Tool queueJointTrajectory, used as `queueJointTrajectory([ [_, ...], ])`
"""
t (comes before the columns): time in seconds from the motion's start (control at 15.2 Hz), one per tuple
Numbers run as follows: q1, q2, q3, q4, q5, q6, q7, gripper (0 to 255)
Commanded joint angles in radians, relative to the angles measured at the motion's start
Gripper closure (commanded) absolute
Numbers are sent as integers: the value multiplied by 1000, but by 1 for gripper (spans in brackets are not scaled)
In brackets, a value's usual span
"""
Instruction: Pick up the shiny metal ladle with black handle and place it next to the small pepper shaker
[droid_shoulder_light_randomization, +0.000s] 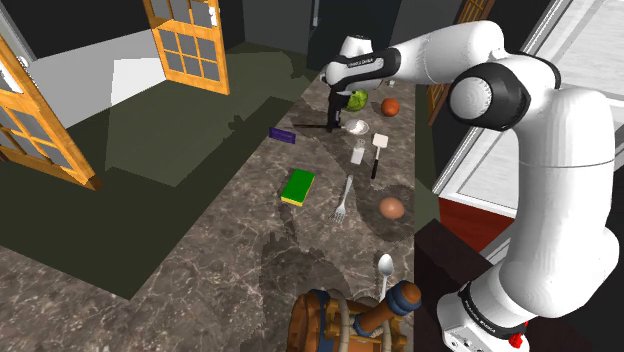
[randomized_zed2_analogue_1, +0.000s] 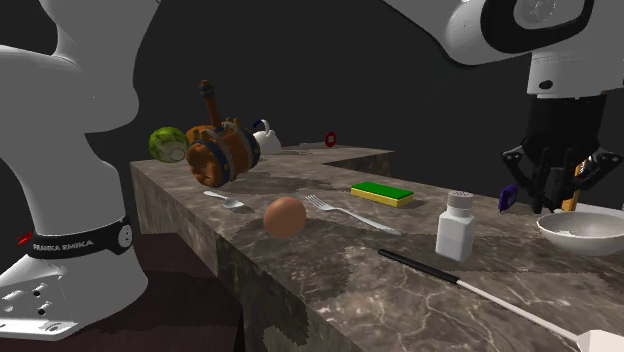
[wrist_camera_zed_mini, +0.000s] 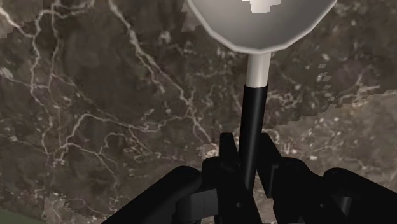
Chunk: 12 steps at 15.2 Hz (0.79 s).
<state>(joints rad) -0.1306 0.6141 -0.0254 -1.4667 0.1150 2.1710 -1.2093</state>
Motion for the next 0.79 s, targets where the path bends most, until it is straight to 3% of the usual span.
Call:
queueJointTrajectory([
  [0.0,-1,13,1,-4,1,18,-2,255],
  [0.73,-1,53,3,-24,6,77,-9,255],
])
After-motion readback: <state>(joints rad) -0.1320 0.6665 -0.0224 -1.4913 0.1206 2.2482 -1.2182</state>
